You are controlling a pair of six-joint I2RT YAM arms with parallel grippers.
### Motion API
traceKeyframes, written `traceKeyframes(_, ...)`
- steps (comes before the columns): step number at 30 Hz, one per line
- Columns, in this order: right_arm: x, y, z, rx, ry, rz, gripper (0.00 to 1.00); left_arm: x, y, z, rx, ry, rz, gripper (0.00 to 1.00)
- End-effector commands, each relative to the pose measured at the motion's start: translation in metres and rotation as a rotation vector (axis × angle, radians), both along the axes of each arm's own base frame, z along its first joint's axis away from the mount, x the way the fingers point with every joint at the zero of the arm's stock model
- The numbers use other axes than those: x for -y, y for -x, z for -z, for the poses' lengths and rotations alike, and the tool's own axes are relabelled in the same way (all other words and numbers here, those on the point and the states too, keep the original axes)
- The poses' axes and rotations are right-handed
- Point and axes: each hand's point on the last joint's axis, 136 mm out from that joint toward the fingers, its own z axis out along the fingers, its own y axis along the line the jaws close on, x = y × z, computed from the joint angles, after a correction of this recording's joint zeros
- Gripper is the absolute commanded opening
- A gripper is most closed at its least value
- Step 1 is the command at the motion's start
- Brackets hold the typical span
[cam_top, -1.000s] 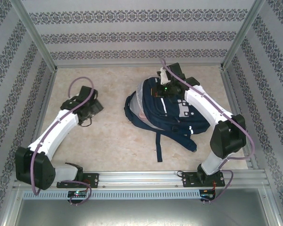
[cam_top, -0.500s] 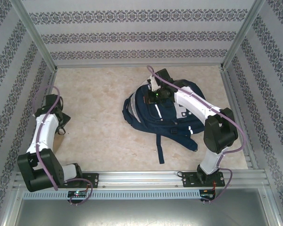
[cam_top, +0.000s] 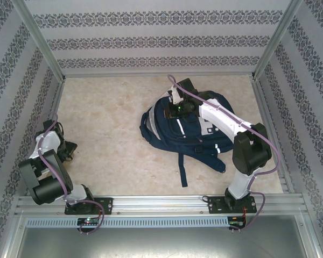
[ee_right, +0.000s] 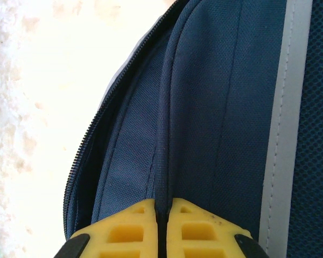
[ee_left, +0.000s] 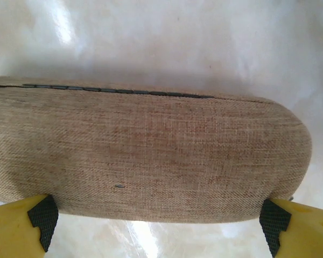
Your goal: Pack the student bag
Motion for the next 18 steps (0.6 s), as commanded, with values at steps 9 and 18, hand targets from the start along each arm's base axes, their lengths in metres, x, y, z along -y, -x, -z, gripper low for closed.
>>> traceKeyframes(9,-0.027,0.003,-0.026,0.048,-0.092,-0.063,0.10,0.061,-0.065,0.008,0.312,0.252,0.035,0.96)
traceKeyframes(18,-0.032,0.001,-0.025,0.041,-0.093,-0.069,0.10,0.108,-0.101,-0.015,0.348,0.244,0.187,0.97)
